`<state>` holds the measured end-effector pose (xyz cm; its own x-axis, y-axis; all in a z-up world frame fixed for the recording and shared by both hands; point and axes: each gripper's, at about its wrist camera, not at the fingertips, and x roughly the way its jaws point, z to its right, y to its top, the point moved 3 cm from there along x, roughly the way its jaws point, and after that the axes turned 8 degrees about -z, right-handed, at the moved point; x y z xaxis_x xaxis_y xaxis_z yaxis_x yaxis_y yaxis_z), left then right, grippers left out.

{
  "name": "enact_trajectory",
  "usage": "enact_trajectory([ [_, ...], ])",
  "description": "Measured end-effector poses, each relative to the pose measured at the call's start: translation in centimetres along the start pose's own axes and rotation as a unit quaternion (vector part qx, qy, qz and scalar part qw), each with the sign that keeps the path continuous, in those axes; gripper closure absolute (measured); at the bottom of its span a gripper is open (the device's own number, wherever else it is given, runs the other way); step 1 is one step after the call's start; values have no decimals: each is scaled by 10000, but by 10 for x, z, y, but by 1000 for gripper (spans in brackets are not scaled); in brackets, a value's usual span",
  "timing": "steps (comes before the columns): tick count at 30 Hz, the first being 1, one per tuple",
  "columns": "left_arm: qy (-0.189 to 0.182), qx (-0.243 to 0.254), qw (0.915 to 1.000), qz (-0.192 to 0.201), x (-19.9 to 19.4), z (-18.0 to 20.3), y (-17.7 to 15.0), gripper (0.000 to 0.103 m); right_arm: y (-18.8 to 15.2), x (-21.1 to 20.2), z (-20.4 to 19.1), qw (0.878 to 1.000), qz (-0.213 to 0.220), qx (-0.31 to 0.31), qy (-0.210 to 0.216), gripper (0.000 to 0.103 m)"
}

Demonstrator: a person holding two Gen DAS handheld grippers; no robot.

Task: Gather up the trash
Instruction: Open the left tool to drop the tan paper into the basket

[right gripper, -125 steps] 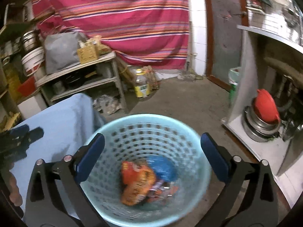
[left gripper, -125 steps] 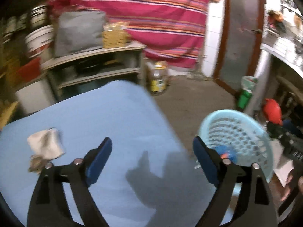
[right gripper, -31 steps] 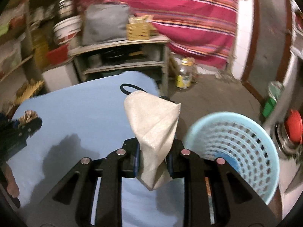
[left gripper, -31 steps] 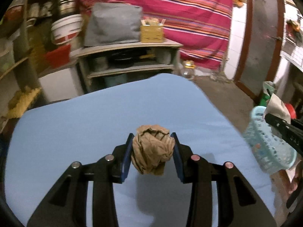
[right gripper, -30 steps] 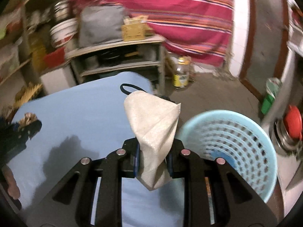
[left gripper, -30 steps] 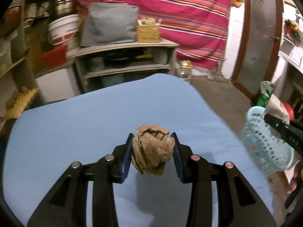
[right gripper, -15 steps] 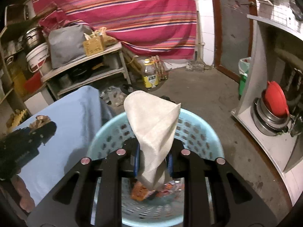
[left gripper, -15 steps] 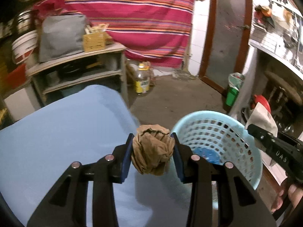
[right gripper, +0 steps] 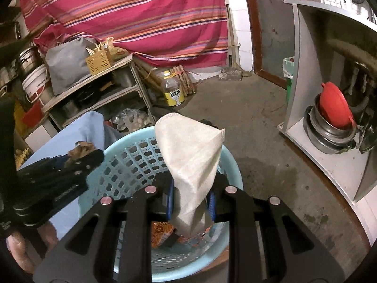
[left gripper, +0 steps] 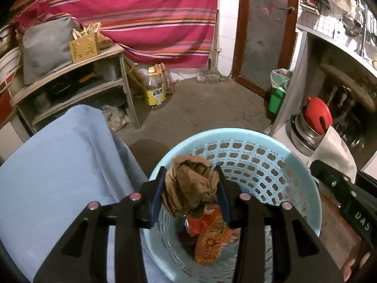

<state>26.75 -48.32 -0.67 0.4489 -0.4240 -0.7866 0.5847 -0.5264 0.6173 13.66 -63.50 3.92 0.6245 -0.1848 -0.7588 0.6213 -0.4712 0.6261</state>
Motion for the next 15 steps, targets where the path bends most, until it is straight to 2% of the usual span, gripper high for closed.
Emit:
enact_trajectory([
  [1, -3, -5, 10000, -8, 1, 0, 0, 58, 1, 1, 0, 10000, -5, 4, 3, 81],
  [3, -73, -61, 9999, -41, 1, -2, 0, 45, 1, 1, 0, 10000, -9, 15, 11, 81],
  [5, -30, -98, 9999, 1, -2, -5, 1, 37, 1, 1, 1, 10000, -14, 30, 24, 81],
  [10, 50, -255, 9997, 34, -19, -21, -3, 34, 1, 1, 0, 10000, -3, 25, 25, 81],
  [12, 279, -343, 9990, 120, -32, -33, -7, 28, 4, 2, 2, 10000, 11, -4, 30, 80],
  [15, 494, -444, 9974, 267, -48, -50, -13, 24, 5, 3, -8, 9999, 35, -87, 49, 80],
])
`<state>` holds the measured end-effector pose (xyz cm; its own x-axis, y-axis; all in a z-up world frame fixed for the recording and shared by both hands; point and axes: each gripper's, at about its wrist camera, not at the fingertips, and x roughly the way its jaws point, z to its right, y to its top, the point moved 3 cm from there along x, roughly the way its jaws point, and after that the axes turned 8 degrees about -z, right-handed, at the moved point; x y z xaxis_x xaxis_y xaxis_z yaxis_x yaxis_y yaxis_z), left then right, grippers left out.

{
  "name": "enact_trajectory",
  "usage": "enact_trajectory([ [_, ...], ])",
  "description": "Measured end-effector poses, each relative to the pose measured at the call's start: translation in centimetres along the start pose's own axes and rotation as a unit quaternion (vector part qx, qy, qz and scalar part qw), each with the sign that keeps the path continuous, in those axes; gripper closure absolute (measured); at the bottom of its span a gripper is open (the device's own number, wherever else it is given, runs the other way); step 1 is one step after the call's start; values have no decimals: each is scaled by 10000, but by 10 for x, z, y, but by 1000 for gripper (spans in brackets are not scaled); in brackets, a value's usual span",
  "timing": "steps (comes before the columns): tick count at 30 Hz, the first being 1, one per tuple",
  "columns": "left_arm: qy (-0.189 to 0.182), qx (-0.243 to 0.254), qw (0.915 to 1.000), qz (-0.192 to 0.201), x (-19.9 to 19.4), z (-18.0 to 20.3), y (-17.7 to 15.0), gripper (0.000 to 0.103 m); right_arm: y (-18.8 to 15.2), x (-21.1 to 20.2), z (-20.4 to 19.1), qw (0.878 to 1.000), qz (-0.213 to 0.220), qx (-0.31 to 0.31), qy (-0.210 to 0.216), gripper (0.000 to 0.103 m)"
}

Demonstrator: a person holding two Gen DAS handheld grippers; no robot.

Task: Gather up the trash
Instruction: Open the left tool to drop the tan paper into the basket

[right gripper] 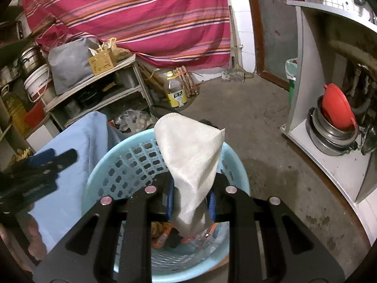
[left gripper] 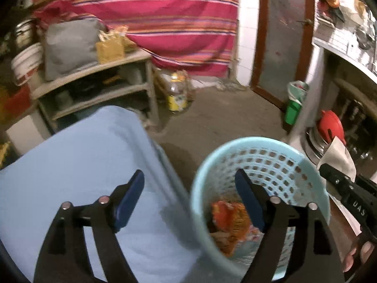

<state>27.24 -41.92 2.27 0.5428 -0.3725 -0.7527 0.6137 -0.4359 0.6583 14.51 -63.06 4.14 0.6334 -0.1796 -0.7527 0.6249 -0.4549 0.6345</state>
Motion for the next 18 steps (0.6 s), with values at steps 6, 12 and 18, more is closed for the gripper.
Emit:
enact_trajectory([
  [6, 155, -352, 9991, 168, -25, -37, -9, 21, 0, 11, -26, 9996, -75, -276, 16, 75],
  [12, 321, -475, 9981, 229, -37, -59, -18, 21, -1, 20, -48, 9988, -70, -482, -86, 54],
  [18, 380, -550, 9976, 164, -39, -68, -25, 21, -1, 24, -52, 9985, -24, -508, -189, 35],
])
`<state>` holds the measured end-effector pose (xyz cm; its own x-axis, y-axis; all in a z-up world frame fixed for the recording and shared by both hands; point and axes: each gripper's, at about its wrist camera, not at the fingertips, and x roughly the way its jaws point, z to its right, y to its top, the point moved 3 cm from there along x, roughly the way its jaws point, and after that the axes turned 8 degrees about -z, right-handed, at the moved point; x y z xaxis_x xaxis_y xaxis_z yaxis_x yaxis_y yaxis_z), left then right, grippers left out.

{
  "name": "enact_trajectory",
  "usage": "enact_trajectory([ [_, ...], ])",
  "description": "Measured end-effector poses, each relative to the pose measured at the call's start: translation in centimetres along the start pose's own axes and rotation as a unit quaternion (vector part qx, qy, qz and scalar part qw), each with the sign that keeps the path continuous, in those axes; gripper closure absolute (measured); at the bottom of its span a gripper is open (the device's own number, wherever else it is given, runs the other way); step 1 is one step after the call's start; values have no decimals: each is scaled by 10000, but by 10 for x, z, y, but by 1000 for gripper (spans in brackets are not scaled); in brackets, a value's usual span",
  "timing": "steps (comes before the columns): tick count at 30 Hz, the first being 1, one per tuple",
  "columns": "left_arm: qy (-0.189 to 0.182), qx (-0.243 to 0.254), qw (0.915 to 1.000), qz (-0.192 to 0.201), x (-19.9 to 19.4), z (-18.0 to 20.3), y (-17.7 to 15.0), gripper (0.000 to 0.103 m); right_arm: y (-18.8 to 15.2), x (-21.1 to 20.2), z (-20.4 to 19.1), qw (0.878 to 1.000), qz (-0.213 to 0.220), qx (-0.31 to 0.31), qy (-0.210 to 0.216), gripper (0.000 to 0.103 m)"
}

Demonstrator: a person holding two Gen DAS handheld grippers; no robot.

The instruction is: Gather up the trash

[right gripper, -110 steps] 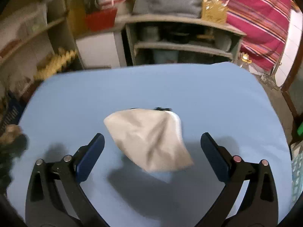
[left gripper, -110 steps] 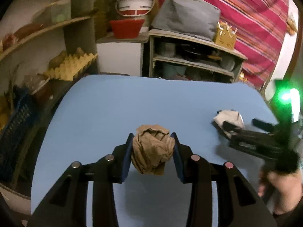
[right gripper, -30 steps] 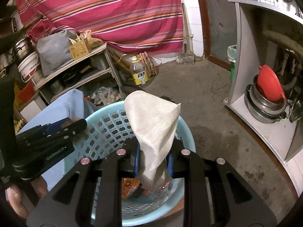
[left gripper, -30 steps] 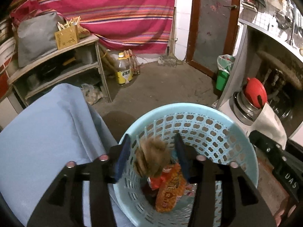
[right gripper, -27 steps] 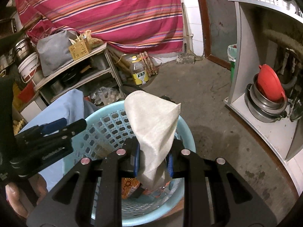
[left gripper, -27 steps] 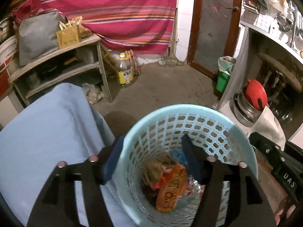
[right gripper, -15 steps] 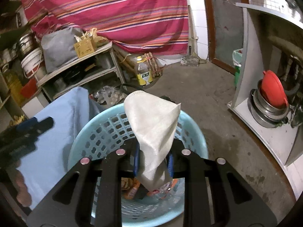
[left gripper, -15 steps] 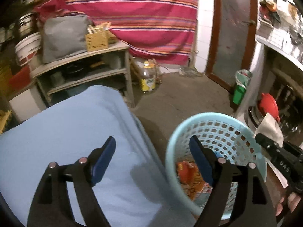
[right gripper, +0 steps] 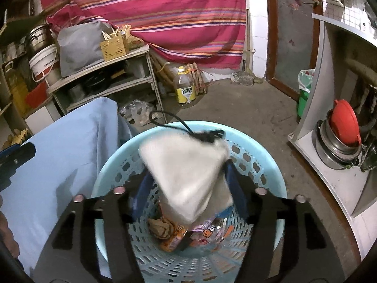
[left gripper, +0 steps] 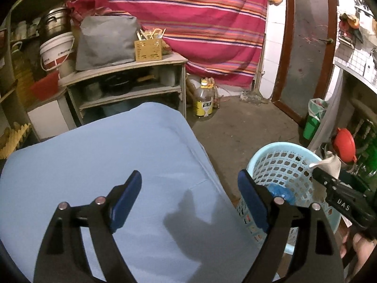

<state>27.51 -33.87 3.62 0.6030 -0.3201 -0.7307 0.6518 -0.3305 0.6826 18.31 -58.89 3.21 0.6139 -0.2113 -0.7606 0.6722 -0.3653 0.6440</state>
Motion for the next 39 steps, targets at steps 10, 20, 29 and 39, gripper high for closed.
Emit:
enact_trajectory([
  [10, 75, -123, 9999, 4, -9, -17, -15, 21, -4, 2, -3, 9997, 19, -93, -240, 5],
  [20, 490, -280, 9981, 252, -52, -56, -38, 12, -15, -12, -15, 9994, 139, -149, -279, 4],
  [29, 783, -375, 9949, 519, -101, -81, -72, 6, -45, -40, -32, 9985, 435, -211, -242, 4],
  [39, 724, -525, 9949, 472, -138, -116, -140, 4, -100, -111, -78, 9955, 901, -279, 53, 4],
])
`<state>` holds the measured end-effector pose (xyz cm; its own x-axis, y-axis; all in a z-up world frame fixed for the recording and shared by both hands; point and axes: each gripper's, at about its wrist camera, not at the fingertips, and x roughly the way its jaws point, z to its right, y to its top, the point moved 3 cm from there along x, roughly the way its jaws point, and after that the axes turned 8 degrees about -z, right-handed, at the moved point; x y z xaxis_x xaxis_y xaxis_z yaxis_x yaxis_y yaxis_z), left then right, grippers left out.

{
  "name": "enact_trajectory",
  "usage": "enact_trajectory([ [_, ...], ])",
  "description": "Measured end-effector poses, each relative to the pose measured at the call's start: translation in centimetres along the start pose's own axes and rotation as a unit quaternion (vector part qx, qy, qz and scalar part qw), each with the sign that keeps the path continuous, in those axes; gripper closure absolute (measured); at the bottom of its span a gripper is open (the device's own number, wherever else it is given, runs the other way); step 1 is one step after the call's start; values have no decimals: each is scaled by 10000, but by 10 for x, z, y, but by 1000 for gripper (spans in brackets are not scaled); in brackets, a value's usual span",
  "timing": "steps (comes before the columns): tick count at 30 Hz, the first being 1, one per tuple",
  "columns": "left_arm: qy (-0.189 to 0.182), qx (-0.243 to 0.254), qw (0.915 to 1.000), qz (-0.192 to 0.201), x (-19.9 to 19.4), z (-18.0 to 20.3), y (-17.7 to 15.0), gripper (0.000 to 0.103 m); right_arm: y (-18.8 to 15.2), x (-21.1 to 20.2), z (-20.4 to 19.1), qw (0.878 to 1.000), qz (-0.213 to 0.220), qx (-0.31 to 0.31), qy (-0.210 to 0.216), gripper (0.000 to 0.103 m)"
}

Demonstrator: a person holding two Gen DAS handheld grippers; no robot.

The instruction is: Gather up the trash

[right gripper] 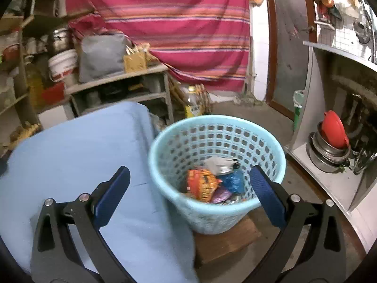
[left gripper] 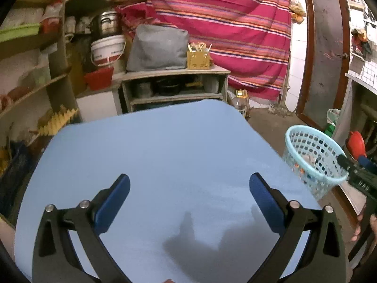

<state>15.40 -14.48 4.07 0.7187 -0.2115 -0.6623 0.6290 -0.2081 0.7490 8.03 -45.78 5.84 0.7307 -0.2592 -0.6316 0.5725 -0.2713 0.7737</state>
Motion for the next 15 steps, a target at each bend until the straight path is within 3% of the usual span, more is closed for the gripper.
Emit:
enact_trajectory([
  [11, 243, -272, 9991, 208, -45, -73, -62, 4, -38, -64, -81, 9978, 315, -322, 479, 4],
  [15, 540, -385, 9973, 302, -54, -93, -81, 4, -53, -72, -111, 9963, 358, -603, 490, 4],
])
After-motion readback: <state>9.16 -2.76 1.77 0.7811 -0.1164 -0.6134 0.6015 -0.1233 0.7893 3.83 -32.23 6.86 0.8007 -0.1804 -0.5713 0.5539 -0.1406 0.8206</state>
